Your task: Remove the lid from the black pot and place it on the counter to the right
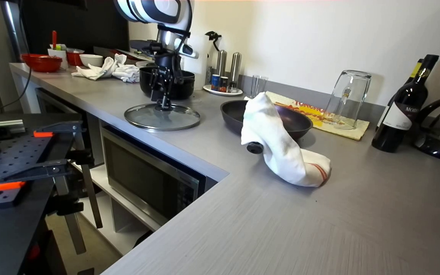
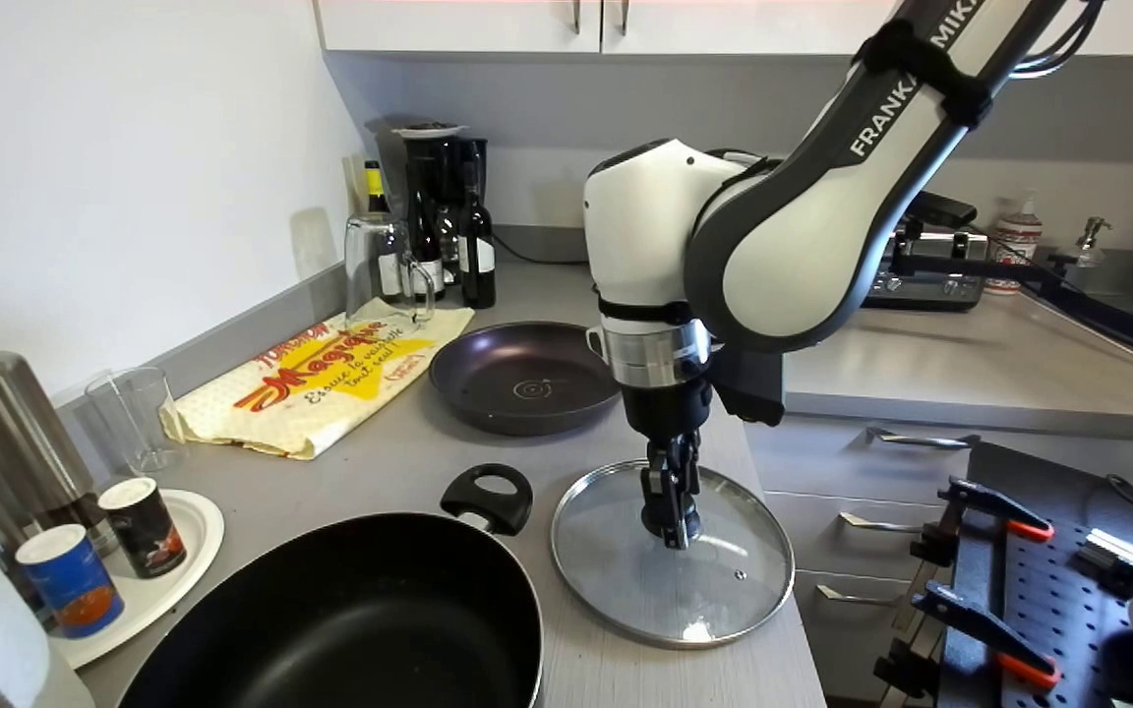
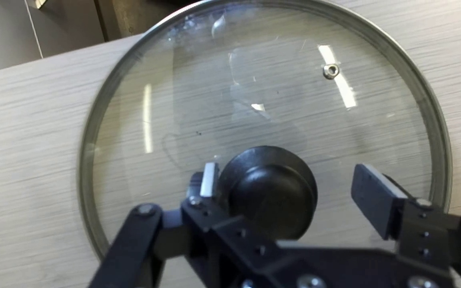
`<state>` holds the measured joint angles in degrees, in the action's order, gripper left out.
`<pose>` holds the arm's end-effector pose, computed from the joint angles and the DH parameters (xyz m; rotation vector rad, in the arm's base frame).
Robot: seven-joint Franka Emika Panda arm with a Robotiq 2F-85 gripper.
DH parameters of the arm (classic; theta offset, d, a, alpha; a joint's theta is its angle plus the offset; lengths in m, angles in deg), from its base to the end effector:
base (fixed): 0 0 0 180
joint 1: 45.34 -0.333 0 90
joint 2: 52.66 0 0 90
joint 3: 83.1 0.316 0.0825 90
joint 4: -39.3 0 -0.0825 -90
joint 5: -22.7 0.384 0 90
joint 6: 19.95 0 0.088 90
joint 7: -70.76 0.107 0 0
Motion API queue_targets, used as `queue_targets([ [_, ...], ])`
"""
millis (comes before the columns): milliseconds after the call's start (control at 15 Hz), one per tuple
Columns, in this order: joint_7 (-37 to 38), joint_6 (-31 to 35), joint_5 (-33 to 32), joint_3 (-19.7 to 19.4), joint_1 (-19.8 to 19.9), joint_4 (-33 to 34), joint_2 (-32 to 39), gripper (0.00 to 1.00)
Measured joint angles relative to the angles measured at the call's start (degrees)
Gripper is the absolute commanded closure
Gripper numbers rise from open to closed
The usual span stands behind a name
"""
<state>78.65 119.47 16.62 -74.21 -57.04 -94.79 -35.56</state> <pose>0.4614 0.1763 0.1932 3.0284 0.4686 -0.2921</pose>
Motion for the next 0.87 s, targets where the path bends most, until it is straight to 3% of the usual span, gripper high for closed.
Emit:
queue_targets([
  [867,0.2,-0.9,-0.2,0.2,-1.0,-0.4,-2.0,0.0],
])
